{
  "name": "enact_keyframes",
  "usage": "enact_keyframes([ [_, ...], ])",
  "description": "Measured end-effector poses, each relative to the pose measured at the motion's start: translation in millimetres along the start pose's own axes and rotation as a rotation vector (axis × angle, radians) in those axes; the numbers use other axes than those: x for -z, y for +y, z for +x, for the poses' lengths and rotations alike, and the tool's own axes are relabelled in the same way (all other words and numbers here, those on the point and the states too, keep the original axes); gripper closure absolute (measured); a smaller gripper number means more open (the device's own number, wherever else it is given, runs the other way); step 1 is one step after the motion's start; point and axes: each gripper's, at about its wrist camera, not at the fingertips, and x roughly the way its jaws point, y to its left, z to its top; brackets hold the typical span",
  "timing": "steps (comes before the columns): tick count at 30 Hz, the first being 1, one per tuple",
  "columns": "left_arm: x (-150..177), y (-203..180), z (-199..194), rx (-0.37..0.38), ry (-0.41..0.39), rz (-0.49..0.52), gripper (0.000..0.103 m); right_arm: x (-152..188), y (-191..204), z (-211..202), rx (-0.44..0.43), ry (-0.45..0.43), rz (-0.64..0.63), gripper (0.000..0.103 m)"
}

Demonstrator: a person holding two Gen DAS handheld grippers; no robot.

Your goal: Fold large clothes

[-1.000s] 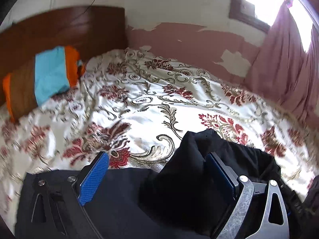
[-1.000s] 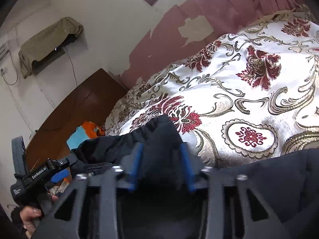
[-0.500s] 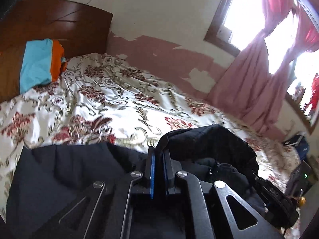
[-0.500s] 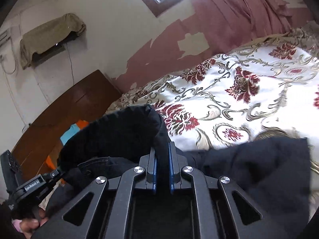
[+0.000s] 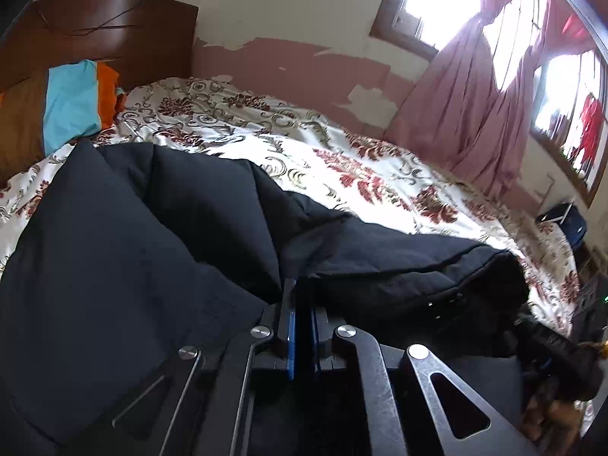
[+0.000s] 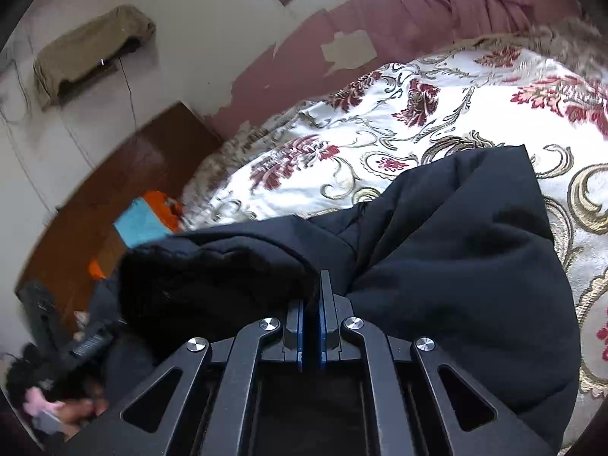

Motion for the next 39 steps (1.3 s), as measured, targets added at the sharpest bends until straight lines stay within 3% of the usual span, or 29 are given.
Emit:
enact_keyframes([
  [7,5,5,-2,-0.003,-0.019,-0.004,0.097,-6,18,-36,-0.057,-0.141,-0.093,0.095],
  [12,7,7,-2,0.009,-0.028,-0.012,0.097,-17,25,-54,-0.051,-0.2,-0.09,0.095],
  [14,9,6,-2,0.013,-0.031,-0.01,0.097,-24,29,-68,-0.032,-0.263,-0.101,0.095],
  [19,14,9,-5,0.049,-0.056,-0.016,0.097,-29,41,-53,-0.058,-0.281,-0.159,0.095],
  [22,17,10,-7,0.068,-0.071,-0.013,0.097,-26,45,-32,-0.073,-0.231,-0.195,0.095],
  [25,17,13,-7,0.083,-0.073,-0.016,0.097,-24,44,-11,-0.094,-0.052,-0.187,0.095],
  [28,17,16,-12,0.137,-0.093,-0.023,0.096,-16,46,2,-0.039,0.091,-0.236,0.095],
  [31,17,24,-27,0.266,-0.145,-0.049,0.094,-10,46,8,-0.005,0.129,-0.266,0.095],
  [36,15,6,-64,0.32,-0.269,0.036,0.093,-9,33,15,-0.04,0.184,-0.217,0.095],
  [39,0,-20,-70,0.321,-0.271,0.111,0.093,-7,22,23,-0.061,0.225,-0.172,0.096],
])
